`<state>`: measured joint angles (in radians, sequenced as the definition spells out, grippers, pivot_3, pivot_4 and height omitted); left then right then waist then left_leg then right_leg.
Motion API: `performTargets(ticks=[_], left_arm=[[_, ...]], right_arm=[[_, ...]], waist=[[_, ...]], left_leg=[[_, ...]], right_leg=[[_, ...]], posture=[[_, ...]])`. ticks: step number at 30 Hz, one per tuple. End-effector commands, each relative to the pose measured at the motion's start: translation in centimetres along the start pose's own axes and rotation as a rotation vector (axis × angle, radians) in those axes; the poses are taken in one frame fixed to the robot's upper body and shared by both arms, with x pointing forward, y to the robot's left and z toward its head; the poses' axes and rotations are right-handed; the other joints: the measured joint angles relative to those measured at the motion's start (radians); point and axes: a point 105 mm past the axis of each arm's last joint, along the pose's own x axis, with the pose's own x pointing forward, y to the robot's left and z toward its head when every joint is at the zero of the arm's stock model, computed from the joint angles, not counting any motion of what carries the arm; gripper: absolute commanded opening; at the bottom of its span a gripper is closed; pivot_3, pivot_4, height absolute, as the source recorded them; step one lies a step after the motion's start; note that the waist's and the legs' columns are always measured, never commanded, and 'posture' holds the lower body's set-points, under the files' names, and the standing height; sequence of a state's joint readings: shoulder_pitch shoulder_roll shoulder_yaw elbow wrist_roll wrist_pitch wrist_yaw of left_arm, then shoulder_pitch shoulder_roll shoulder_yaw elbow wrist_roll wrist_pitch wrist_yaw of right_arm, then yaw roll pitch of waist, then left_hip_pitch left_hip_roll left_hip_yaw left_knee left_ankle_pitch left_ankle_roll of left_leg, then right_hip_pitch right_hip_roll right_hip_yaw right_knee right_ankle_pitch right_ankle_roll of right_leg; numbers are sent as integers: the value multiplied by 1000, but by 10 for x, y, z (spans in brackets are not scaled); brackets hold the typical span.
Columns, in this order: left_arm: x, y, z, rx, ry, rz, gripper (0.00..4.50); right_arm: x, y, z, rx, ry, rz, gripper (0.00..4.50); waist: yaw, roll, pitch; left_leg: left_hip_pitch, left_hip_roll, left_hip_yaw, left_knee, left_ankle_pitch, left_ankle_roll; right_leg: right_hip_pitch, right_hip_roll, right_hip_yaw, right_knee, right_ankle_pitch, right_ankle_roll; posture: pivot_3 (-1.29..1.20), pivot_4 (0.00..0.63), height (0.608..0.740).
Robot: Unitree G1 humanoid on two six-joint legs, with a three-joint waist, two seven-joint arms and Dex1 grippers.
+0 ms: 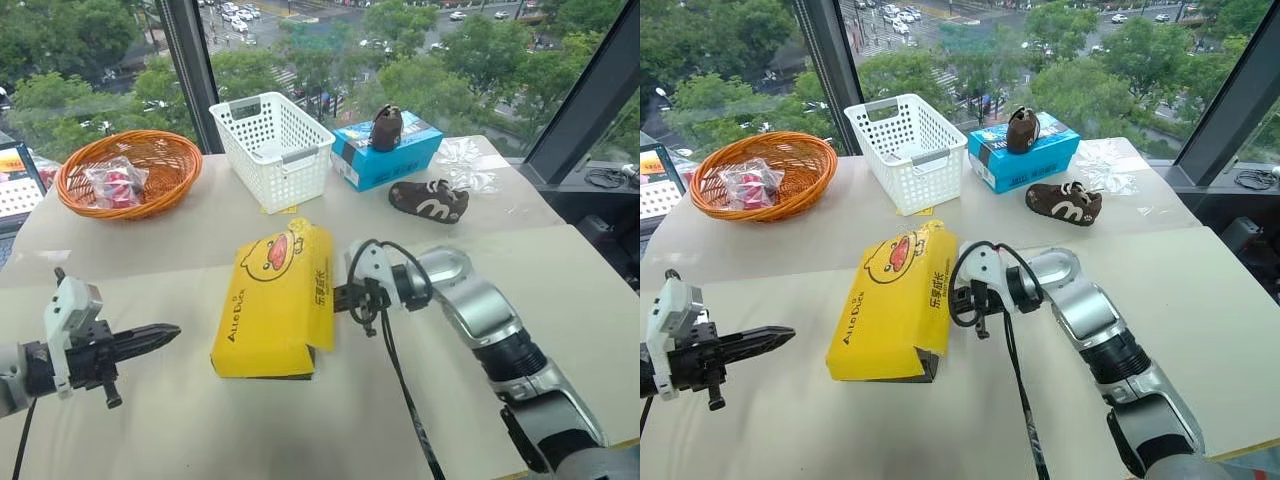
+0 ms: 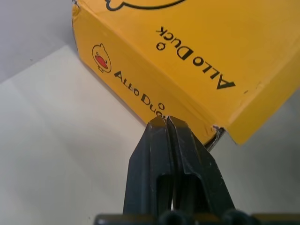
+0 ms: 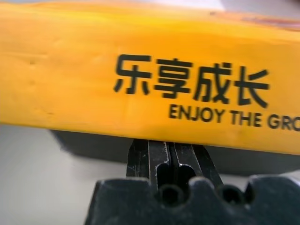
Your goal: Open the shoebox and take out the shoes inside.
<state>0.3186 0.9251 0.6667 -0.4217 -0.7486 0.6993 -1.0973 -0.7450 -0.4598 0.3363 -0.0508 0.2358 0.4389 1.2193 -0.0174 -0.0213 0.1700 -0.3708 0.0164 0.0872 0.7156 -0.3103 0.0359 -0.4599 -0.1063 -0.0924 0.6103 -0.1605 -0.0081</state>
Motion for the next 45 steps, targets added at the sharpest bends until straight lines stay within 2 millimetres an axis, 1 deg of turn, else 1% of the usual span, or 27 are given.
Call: performTargets(ticks=[1, 2, 6, 9, 11, 12, 13, 14, 15, 17, 18, 19, 21, 24, 27, 30, 32, 33, 34, 36, 38, 40, 42, 43, 45], left_arm=[[-22, -2, 10, 37, -36, 88, 92], [-27, -3, 10, 35, -38, 110, 92], [-49, -6, 9, 27, -51, 199, 92], [-60, -6, 10, 31, -51, 246, 92], [-64, -5, 11, 37, -54, 265, 92], [-65, -5, 12, 41, -57, 272, 92], [-66, -5, 13, 43, -59, 277, 92], [-67, -5, 13, 45, -61, 279, 92], [-67, -5, 14, 49, -64, 282, 92], [-69, -5, 16, 57, -68, 289, 92], [-70, -5, 17, 61, -67, 293, 92], [-71, -5, 17, 64, -66, 297, 92], [-75, -4, 17, 68, -59, 304, 92], [-77, -7, 17, 89, -23, 299, 92], [-67, -19, 22, 118, -6, 221, 92], [-57, -31, 32, 165, 4, 136, 92], [-55, -37, 40, 206, 19, 109, 92], [-58, -38, 45, 230, 18, 109, 92], [-65, -36, 56, 255, 3, 133, 92], [-82, -30, 74, 287, -28, 193, 92], [-93, -32, 82, 284, -45, 211, 92], [-110, -29, 68, 242, 10, 279, 92], [-122, -27, 58, 210, 42, 330, 92], [-125, -28, 56, 202, 46, 341, 92], [-138, -30, 42, 163, 73, 396, 92]], right_arm=[[-7, -13, 44, -97, -107, -12, 14], [-6, -16, 51, -113, -121, -8, 14], [7, -27, 98, -188, -254, 22, 14], [28, -29, 132, -227, -344, 56, 14], [49, -27, 144, -243, -356, 76, 14], [63, -24, 146, -253, -349, 91, 14], [72, -21, 147, -261, -344, 101, 14], [82, -19, 145, -263, -333, 110, 14], [95, -17, 140, -259, -309, 119, 14], [125, -13, 116, -249, -215, 133, 14], [133, -13, 104, -247, -173, 135, 14], [137, -15, 93, -243, -139, 126, 14], [137, -21, 81, -245, -108, 105, 14], [125, -28, 78, -233, -119, 83, 14], [101, -33, 80, -192, -161, 52, 14], [75, -39, 70, -158, -149, -5, 14], [63, -40, 61, -141, -124, -37, 14], [58, -40, 57, -133, -114, -50, 14], [52, -40, 53, -119, -106, -64, 14], [47, -38, 48, -109, -93, -75, 14], [46, -36, 47, -98, -89, -78, 14], [48, -35, 49, -88, -101, -76, 14], [50, -35, 51, -85, -111, -75, 14], [50, -35, 52, -84, -114, -75, 14], [53, -39, 55, -89, -122, -77, 14]], waist=[[-3, 0, 0], [-2, 0, 0], [0, 0, 0], [-1, 0, 0], [-1, 0, 0], [-2, 0, 0], [-2, 0, 0], [-1, 0, 0], [0, 0, 0], [-1, 0, 0], [-3, -2, -1], [-3, -3, -1], [0, -6, -1], [0, -6, -1], [0, -7, -1], [-1, -7, -1], [-2, -7, -1], [-2, -7, -1], [-4, -7, -1], [-7, -7, -1], [-16, -7, -1], [-25, -5, 0], [-34, -3, 1], [-32, -3, 1], [-29, -4, 1]], left_leg=[[0, 0, 0, 0, 0, 0], [0, 0, 0, 0, 0, 0], [1, 0, 0, -1, 0, 0], [0, 0, -1, -1, 0, 0], [0, 0, -1, -2, 0, -1], [1, 0, -1, -2, 1, -1], [1, 0, -1, -2, 1, -1], [1, 0, -1, -2, 1, -1], [1, 0, -2, -2, 1, -2], [1, 0, -2, -2, 1, -2], [1, 0, -2, -2, 1, -2], [1, 0, -2, -2, 1, -2], [0, 0, -2, -2, 1, -2], [-1, -1, -2, -1, 1, -2], [-1, 0, -3, -2, 1, -3], [-1, 0, -4, -3, 0, -4], [-1, 0, -4, -3, 0, -4], [-1, 0, -4, -3, 0, -4], [0, 0, -4, -3, 0, -4], [0, 0, -3, -3, 1, -5], [1, 1, -4, -3, 2, -7], [1, 1, -3, -4, 2, -7], [2, 2, -1, -5, 2, -8], [2, 2, -1, -5, 3, -8], [2, 6, -2, -5, 3, -11]], right_leg=[[0, 0, 0, 0, 0, 0], [0, 0, 0, 0, 0, 0], [0, 0, 0, 0, 0, -1], [0, 0, -1, 0, 0, -1], [-1, 0, -1, 1, -1, -1], [0, 0, -1, 1, -1, -2], [0, 0, -1, 1, -1, -2], [0, 0, -2, 1, -1, -2], [0, 0, -2, 1, -1, -2], [0, 0, -2, 1, -1, -2], [0, 0, -2, 1, -1, -2], [0, 0, -2, 1, -1, -2], [0, -1, -2, 1, -1, -2], [0, -2, -3, 0, -1, -2], [0, -1, -3, 0, -1, -2], [0, -1, -4, 0, -2, -3], [0, 0, -4, 0, -2, -3], [0, 0, -3, 0, -2, -3], [0, 0, -3, 0, -2, -3], [0, 1, -3, 1, -2, -3], [-1, 2, -3, 1, -2, -3], [0, 3, -2, 1, -4, 0], [-1, 4, 0, 1, -6, 2], [-1, 5, 0, 1, -6, 0], [-1, 8, -1, 1, -5, -4]], posture=[[0, 150, 731], [0, 150, 731], [0, 150, 731], [0, 150, 731], [0, 150, 731], [0, 150, 731], [0, 150, 731], [0, 150, 731], [0, 150, 731], [0, 150, 731], [0, 150, 731], [0, 150, 731], [0, 150, 731], [0, 150, 731], [0, 150, 731], [0, 150, 731], [0, 150, 731], [0, 150, 731], [0, 150, 731], [0, 150, 731], [0, 150, 731], [0, 150, 731], [0, 150, 731], [0, 150, 731], [0, 150, 731]])
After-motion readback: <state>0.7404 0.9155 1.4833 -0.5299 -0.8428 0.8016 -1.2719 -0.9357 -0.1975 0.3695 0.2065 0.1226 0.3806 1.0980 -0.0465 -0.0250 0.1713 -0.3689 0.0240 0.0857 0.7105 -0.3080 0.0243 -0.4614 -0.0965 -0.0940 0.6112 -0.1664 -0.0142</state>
